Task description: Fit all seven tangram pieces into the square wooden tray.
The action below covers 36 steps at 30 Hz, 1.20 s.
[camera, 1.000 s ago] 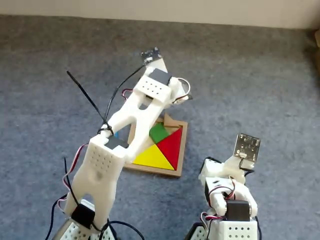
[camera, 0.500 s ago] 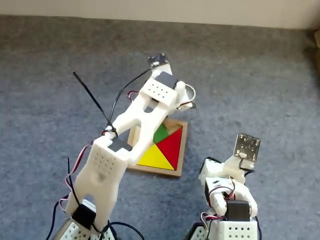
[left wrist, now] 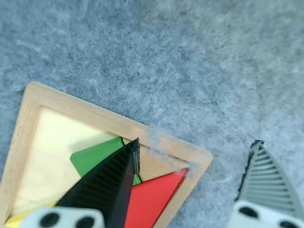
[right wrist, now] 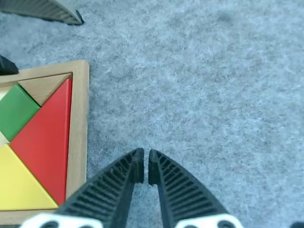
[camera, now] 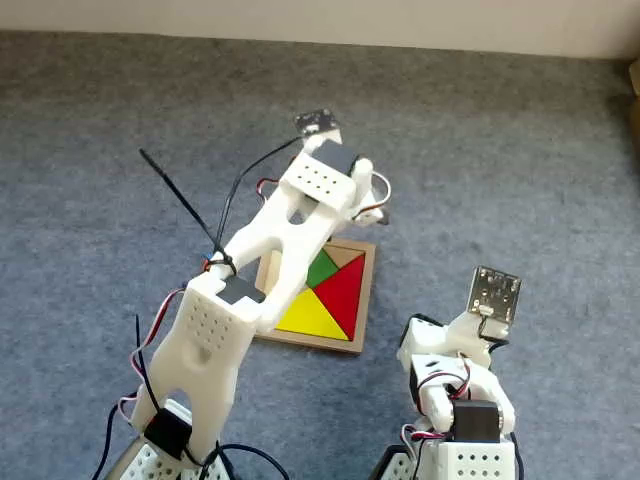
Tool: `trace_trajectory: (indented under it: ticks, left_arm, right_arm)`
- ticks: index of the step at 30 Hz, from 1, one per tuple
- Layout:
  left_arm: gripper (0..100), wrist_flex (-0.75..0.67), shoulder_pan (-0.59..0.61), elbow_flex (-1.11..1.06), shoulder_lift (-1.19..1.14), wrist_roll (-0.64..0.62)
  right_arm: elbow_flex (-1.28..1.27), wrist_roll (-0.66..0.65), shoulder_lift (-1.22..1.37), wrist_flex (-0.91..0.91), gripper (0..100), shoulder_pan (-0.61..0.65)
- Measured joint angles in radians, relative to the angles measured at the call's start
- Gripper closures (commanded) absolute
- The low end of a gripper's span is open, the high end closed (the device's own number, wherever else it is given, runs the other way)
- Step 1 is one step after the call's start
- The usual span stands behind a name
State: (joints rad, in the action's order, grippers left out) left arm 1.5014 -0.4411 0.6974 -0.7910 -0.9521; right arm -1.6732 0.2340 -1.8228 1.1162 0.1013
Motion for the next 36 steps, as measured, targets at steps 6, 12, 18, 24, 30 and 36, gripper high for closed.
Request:
trace_trajectory:
  ticks: [6,12,18,24,30,36]
  left_arm:
    - [66,0.172,0.000,0.129,0.000,0.002]
    - [66,0.238,0.023,0.163,0.000,0.002]
    - [66,0.247,0.127,0.143,0.032,0.002]
    - [66,0.247,0.166,-0.035,0.282,0.002]
    - [66,0.247,0.247,-0.216,0.552,0.152]
    - [66,0.247,0.374,-0.425,0.652,0.442]
  right_arm:
    - [0.000,0.000,0.000,0.000,96.7,0.000]
    - [0.000,0.000,0.000,0.000,96.7,0.000]
    - [0.000,0.000,0.000,0.000,96.7,0.000]
    - [0.000,0.000,0.000,0.000,96.7,0.000]
    - [0.000,0.000,0.000,0.000,96.7,0.000]
    - [0.000,0.000,0.000,0.000,96.7,0.000]
